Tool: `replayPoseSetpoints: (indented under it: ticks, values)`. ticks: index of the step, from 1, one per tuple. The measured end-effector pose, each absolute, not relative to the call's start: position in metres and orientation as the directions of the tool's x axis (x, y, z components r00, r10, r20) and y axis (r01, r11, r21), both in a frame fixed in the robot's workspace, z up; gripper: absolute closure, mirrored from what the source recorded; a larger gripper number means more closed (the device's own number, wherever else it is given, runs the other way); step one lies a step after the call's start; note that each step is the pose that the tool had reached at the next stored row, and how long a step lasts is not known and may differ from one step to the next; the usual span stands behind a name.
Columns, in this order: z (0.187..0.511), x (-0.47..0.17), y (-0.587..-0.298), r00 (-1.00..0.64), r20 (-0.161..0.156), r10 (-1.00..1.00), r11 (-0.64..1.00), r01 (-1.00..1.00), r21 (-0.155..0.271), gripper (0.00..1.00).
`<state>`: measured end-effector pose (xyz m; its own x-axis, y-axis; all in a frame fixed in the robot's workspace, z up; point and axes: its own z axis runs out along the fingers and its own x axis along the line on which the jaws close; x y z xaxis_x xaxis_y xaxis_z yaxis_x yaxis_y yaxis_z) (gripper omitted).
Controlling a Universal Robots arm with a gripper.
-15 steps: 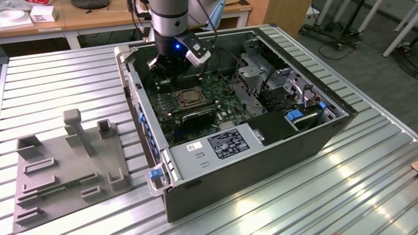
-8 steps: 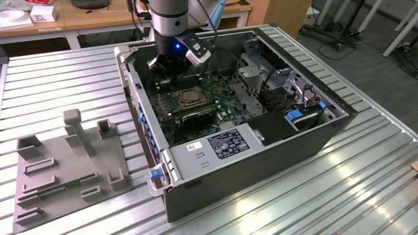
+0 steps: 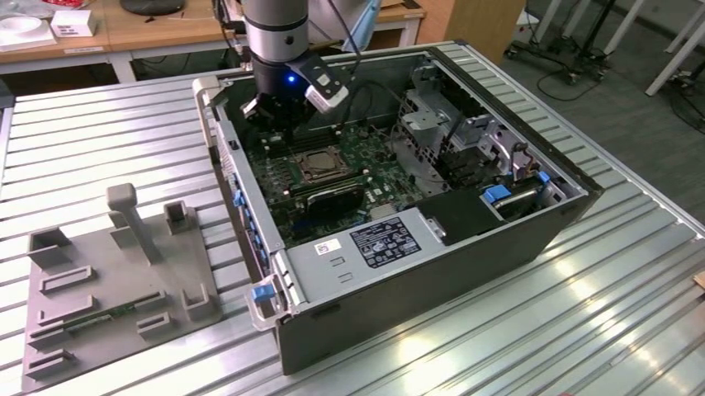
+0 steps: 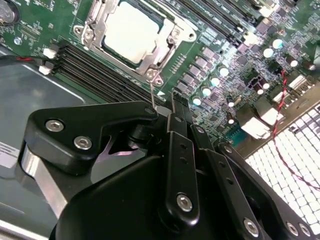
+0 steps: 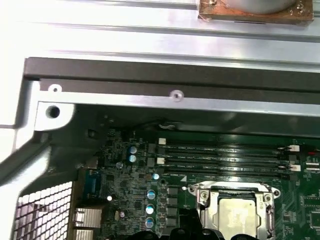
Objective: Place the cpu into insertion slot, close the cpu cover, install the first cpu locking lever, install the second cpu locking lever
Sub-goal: 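Install the first cpu locking lever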
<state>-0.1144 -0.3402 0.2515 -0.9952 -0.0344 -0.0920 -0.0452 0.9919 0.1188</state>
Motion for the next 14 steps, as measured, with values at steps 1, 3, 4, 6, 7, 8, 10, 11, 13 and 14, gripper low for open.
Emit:
replayPoseSetpoints:
  ticks: [1,3,4,6,7,8,10,11,13,14]
  values:
    - [0.251,-0.116,-0.34,-0.995,-0.094,-0.034,0.992,-0.045,0.119,0.89]
    - [0.251,-0.12,-0.34,-0.995,-0.098,-0.034,0.992,-0.046,0.119,0.89]
    - [0.251,-0.122,-0.34,-0.994,-0.1,-0.034,0.992,-0.046,0.119,0.89]
    - [0.251,-0.125,-0.34,-0.994,-0.103,-0.034,0.992,-0.046,0.119,0.89]
    - [0.251,-0.126,-0.34,-0.994,-0.104,-0.034,0.992,-0.047,0.119,0.89]
    - [0.251,-0.127,-0.34,-0.994,-0.105,-0.034,0.992,-0.047,0.119,0.89]
    - [0.251,-0.128,-0.34,-0.994,-0.108,-0.034,0.991,-0.047,0.123,0.89]
    - [0.251,-0.129,-0.34,-0.994,-0.108,-0.033,0.991,-0.047,0.128,0.89]
    - [0.251,-0.129,-0.34,-0.993,-0.11,-0.032,0.989,-0.047,0.143,0.89]
    - [0.251,-0.129,-0.34,-0.993,-0.111,-0.031,0.988,-0.047,0.15,0.89]
